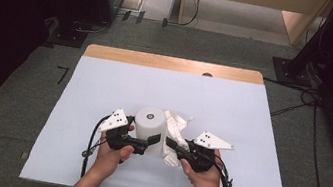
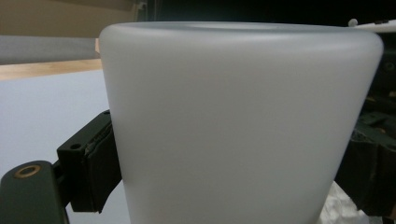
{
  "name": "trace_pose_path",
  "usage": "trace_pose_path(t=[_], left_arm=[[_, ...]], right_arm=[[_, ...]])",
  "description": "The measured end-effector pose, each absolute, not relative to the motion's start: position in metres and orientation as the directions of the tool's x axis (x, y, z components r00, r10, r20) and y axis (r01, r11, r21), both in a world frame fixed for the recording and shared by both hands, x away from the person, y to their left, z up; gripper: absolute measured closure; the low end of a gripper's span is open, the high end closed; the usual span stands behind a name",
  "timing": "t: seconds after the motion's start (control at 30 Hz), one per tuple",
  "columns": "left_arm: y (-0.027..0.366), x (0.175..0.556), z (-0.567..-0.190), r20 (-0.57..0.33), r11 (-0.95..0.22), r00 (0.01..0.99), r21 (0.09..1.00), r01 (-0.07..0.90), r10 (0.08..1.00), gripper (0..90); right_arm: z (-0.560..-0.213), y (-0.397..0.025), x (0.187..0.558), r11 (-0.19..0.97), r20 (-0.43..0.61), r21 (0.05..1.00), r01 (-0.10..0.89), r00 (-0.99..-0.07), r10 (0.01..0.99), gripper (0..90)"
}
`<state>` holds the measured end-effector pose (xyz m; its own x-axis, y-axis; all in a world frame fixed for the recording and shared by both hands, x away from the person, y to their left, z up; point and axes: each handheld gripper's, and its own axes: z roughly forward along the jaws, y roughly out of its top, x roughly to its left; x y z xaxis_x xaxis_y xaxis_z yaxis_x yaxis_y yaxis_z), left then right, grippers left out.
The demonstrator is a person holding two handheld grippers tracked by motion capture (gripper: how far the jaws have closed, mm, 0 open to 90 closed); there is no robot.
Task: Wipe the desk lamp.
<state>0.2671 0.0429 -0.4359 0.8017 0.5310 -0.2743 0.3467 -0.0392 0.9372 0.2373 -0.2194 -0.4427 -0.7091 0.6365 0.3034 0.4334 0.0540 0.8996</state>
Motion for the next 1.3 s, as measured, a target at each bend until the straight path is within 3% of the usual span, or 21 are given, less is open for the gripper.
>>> trace_pose_path(t=[0.37, 0.7, 1.1, 1.3], left_arm=[[0.057, 0.273, -0.433, -0.286, -0.004, 0.779, 0.938, 0.347, 0.558, 8.3], [0.046, 0.267, -0.428, -0.277, -0.001, 0.797, 0.944, 0.329, 0.537, 8.3], [0.053, 0.273, -0.429, -0.293, 0.037, 0.756, 0.941, 0.336, 0.585, 8.3], [0.042, 0.272, -0.436, -0.287, -0.032, 0.805, 0.935, 0.354, 0.519, 8.3]], right_arm=[[-0.446, -0.205, 0.233, 0.105, 0.284, 0.899, 0.426, -0.748, 0.6, 75.5], [-0.438, -0.217, 0.235, 0.031, 0.311, 0.904, 0.426, -0.706, 0.637, 75.9], [-0.442, -0.204, 0.23, 0.068, 0.315, 0.895, 0.442, -0.731, 0.606, 76.1], [-0.439, -0.213, 0.233, 0.047, 0.309, 0.899, 0.435, -0.707, 0.635, 76.3]])
